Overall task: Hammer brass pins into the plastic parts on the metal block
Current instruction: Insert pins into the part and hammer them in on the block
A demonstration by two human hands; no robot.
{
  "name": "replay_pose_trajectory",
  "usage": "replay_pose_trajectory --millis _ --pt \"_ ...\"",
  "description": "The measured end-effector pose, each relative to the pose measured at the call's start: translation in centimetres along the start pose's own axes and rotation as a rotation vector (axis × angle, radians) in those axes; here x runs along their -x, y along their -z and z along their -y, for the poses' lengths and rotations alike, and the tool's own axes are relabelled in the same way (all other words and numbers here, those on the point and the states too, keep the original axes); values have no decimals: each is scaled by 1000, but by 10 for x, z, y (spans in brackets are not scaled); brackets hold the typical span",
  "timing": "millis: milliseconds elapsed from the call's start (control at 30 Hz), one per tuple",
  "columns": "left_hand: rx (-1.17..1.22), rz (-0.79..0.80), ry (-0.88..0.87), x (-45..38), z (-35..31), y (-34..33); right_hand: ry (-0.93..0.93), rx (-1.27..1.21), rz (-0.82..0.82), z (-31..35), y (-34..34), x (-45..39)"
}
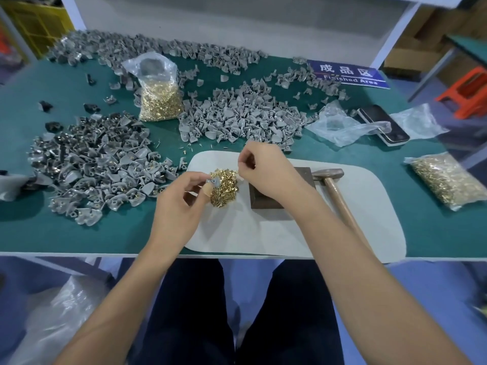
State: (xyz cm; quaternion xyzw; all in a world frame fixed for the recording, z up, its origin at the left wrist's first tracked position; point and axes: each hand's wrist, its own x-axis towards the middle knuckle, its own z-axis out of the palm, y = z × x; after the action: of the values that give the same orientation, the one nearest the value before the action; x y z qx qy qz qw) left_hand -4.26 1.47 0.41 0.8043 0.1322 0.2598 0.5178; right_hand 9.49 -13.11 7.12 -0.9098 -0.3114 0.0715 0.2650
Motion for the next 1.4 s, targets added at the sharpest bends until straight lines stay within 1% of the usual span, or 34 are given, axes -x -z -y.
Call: replay_pose_trajectory --millis 133,200,300,367,467,567,700,867,1000,1067,1133,1400 --pt "60 14 -40 -1 -20 -9 32 -344 -242 -12 7 30" --pt "101 51 -40 -4 -31 -19 35 -384 -328 -20 10 43" --pt "83 137 -22 -8 -45 -39 -27 -451 -365 -36 16 57" --pt "20 196 -64 -9 -52 -50 -73 -537 -377 -46 18 66" --pt "-230 269 -179 -14 -59 -63 -62 -585 -400 -57 22 77" --pt "-364 294 -202 -15 -64 -70 -43 -549 -415 -64 19 81" --pt "-415 293 -201 -16 -66 -72 -66 -440 -404 -73 13 78" --pt "-378 254 -227 -14 -63 -73 -38 -330 -349 -81 17 78" --pt "-338 244 -228 -14 -59 -73 52 -184 -271 -74 20 79" --pt "-323 240 -212 -15 -58 -73 64 -145 -278 -68 18 80" --pt "-316 250 -194 -16 -58 -73 35 -121 -305 -64 17 81" --pt "-272 273 -147 -20 -58 -72 -21 -109 -384 -54 5 82"
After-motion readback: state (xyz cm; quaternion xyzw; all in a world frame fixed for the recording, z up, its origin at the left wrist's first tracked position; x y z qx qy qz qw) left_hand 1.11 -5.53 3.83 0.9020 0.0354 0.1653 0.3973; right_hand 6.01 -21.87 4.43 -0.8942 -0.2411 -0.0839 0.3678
